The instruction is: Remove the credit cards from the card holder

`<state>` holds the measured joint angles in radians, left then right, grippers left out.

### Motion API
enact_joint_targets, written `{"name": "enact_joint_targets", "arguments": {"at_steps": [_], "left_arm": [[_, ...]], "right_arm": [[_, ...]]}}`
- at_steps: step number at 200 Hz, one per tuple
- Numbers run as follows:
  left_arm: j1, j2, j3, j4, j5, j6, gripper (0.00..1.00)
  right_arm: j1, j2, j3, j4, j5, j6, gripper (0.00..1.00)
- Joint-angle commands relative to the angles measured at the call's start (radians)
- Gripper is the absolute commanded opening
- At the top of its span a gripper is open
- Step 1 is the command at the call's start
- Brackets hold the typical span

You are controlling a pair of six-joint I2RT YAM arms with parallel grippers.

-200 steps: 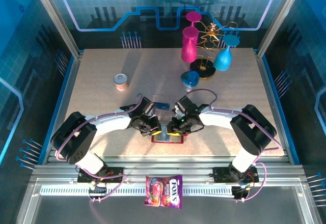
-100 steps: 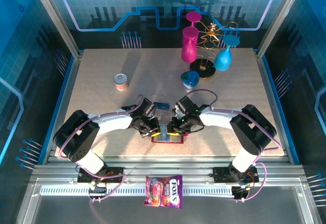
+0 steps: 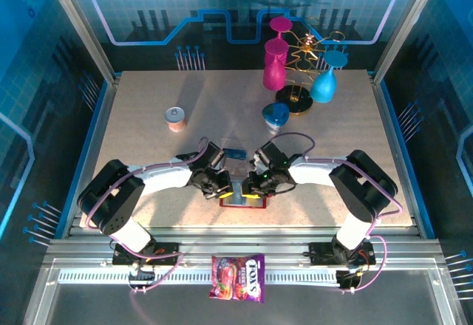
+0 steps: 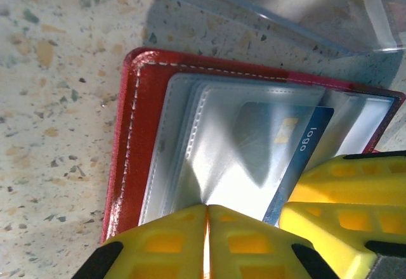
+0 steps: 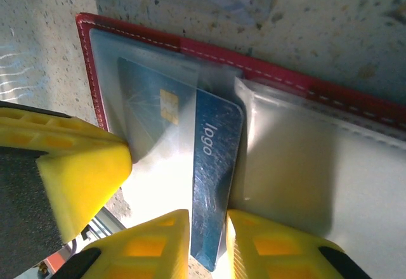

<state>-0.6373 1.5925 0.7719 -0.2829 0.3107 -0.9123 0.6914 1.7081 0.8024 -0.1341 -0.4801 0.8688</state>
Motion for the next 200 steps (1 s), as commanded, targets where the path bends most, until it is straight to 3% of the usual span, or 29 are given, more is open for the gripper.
{"name": "enact_joint_targets", "arguments": {"at_steps": [1, 146, 200], "left_arm": [[-0.006, 0.025, 0.007, -0.033, -0.008, 0.021, 0.1], [-0.007, 0.028, 0.019, -0.045, -0.005, 0.023, 0.1], [-0.007, 0.018, 0.015, -0.051, -0.009, 0.023, 0.1]], "right_arm": [[-0.015, 0.016, -0.031, 0.065, -0.043, 0.039, 0.23], [-0.054, -0.025, -0.116, 0.243, -0.102, 0.126, 0.18], [-0.059, -0.04, -0.123, 0.214, -0.091, 0.117, 0.12]]}}
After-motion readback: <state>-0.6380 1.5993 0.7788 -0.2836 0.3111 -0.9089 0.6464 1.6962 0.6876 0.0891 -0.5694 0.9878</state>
